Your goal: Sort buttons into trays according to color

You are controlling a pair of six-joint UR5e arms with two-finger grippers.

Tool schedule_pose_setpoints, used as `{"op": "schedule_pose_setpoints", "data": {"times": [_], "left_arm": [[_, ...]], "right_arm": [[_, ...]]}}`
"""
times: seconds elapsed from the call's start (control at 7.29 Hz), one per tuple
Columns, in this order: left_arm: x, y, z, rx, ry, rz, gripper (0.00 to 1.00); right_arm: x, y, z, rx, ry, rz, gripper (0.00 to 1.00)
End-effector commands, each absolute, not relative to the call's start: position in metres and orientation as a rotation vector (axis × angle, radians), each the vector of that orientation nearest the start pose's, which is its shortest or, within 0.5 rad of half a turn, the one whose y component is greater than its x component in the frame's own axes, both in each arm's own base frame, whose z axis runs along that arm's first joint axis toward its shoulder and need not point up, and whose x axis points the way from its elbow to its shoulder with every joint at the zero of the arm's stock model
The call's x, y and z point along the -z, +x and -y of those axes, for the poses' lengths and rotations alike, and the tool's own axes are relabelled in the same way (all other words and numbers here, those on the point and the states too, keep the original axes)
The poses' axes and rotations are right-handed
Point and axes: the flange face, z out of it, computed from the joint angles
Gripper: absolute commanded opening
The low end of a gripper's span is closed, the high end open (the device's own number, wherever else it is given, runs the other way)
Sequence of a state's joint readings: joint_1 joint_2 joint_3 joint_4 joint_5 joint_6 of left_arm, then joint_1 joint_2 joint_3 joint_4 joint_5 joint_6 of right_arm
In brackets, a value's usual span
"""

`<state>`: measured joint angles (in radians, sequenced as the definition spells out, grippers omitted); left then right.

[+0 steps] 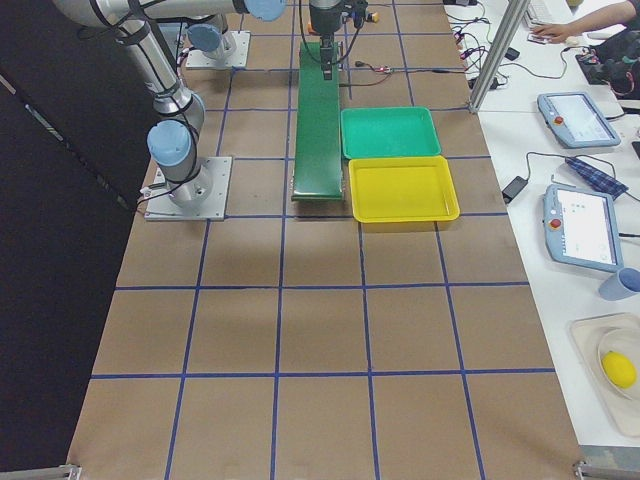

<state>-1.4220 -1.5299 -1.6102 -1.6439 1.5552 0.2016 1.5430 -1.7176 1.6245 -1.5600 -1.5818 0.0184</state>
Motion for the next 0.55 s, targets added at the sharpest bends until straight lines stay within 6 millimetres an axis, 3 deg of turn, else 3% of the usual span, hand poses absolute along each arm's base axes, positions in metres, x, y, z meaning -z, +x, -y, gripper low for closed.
{"op": "schedule_pose_setpoints", "data": {"times": [0.0,0.27,0.41], "left_arm": [[-0.393,0.034,0.476,-0.128,0.284,-3.183,1.00],[-0.305,0.098,0.457,-0.087,0.478,-3.170,1.00],[-0.266,0.113,0.446,-0.095,0.591,-3.157,1.00]], "right_arm": [[-0.527,0.121,0.438,0.123,0.070,-3.145,1.00],[-0.525,0.121,0.439,0.118,0.070,-3.144,1.00],[-0.526,0.121,0.439,0.121,0.070,-3.144,1.00]]}}
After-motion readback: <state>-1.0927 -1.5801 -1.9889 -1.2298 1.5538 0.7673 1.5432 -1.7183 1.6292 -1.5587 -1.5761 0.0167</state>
